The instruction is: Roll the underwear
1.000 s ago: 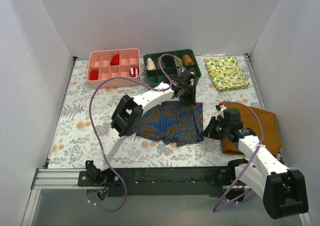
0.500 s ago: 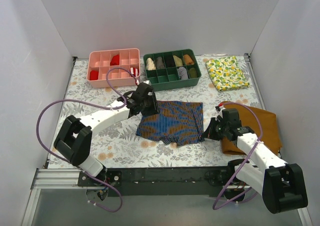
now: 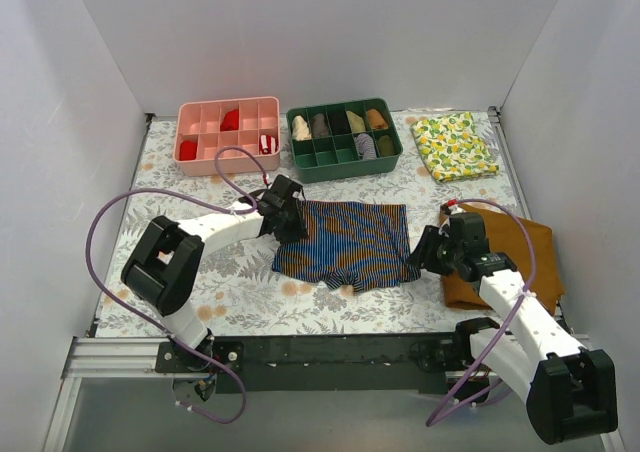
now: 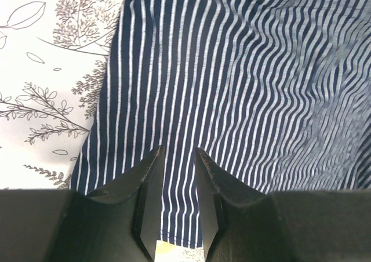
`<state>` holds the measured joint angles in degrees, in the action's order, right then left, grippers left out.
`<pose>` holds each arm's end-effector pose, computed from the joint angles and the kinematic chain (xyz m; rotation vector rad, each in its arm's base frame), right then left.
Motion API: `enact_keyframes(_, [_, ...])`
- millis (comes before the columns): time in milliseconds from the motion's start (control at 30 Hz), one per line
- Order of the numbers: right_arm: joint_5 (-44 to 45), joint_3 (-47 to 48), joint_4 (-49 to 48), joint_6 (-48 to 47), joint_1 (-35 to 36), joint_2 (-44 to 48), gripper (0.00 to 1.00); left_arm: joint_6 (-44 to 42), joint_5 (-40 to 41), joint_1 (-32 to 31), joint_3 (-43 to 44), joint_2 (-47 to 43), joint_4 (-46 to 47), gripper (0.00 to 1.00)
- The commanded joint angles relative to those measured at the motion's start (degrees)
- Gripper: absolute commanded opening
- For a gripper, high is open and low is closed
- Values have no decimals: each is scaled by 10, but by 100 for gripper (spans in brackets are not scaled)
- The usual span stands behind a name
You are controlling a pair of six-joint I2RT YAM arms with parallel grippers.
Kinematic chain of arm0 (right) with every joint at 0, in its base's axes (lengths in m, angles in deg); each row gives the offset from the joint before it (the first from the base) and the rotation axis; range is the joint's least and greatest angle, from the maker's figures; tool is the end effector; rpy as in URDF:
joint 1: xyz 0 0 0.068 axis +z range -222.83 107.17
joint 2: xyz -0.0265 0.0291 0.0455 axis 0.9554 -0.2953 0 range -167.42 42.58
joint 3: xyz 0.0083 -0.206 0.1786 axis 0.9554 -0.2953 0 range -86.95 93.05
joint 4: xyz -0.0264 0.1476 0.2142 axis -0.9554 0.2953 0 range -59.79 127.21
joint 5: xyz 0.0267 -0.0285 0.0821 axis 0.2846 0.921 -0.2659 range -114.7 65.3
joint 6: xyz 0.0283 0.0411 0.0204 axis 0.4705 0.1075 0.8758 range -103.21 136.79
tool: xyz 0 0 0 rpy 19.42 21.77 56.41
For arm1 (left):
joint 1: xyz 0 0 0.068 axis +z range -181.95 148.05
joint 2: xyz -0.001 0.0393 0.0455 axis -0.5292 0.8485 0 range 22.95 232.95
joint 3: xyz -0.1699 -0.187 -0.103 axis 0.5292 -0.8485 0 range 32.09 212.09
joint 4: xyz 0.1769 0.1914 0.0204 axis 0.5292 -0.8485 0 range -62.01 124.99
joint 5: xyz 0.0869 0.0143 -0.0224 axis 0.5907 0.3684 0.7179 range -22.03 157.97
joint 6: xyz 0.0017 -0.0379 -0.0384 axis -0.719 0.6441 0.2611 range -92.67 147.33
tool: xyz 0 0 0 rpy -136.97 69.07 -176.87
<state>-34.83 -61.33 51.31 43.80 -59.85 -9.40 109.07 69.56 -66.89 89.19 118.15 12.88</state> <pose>0.1714 0.0459 0.1860 0.2155 2.4420 0.5302 0.2696 -0.1871 0.1775 -1.1143 2.5489 -0.6098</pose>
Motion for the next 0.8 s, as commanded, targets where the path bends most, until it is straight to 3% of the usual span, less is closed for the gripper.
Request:
enact_keyframes(0, [44,36,20,8,0,18,51,6,25,6,-9,6,-3,26])
enact_keyframes(500, [27,42,12,-1,-1,-14,51,47,78,38,-64,-10,-94,16])
enact_keyframes(767, [13,30,1,-2,0,-22,52,42,76,115,-117,-77,-108,15])
